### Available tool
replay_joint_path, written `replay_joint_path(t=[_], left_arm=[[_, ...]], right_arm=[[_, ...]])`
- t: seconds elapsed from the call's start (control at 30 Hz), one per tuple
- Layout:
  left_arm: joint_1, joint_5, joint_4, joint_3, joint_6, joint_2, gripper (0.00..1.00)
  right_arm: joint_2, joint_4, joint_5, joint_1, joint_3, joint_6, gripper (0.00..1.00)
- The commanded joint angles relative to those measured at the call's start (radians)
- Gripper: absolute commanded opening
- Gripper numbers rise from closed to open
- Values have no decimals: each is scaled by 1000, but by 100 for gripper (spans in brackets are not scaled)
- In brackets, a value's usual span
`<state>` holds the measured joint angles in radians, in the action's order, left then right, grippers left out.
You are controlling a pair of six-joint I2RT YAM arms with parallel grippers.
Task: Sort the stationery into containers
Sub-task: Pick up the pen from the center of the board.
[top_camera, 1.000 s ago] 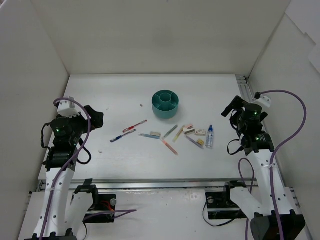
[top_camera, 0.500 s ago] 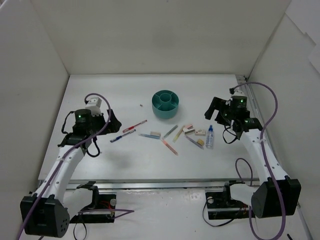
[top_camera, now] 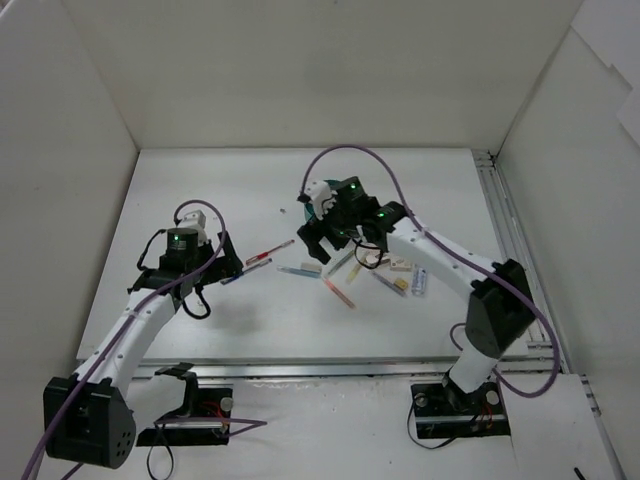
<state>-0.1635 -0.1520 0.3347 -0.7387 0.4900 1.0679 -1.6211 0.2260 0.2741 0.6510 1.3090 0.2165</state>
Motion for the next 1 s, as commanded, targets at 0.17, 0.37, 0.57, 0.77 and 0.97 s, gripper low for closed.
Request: replay_joint_path(t=[0.17, 0.37, 0.57, 0.77, 0.97], left_arm=[[16, 130, 107, 39, 134, -172, 100], [16, 121, 130, 54, 162, -209, 100], [25, 111, 132, 84, 164, -259, 100], [25, 86, 141, 90, 157, -266, 100], [25, 62, 124, 104, 157, -260, 100]], right_arm=[[-294, 36, 96, 79, 352, 438, 98], [-460, 145, -24, 127, 511, 664, 95], [-612, 210, -30, 156, 640, 835, 86], [-669, 217, 111, 134, 737, 868, 66], [-730, 234, 168, 111, 777, 888, 59]])
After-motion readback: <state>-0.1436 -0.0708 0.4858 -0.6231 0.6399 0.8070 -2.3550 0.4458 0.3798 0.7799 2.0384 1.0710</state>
